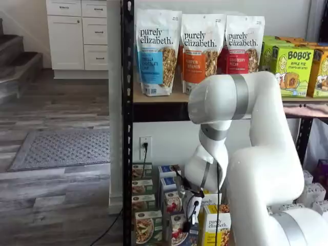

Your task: Pick up the blue and white box that is on the bottom shelf, the second box from the left

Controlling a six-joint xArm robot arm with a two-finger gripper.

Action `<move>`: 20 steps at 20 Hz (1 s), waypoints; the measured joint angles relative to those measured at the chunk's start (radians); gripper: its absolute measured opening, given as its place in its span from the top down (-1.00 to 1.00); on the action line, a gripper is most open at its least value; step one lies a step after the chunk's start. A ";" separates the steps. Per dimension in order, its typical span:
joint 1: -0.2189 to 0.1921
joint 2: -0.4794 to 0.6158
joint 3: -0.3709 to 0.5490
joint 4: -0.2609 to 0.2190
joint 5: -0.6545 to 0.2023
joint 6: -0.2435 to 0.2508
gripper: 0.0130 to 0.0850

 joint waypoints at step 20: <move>0.043 -0.362 0.411 0.017 -0.009 0.017 0.00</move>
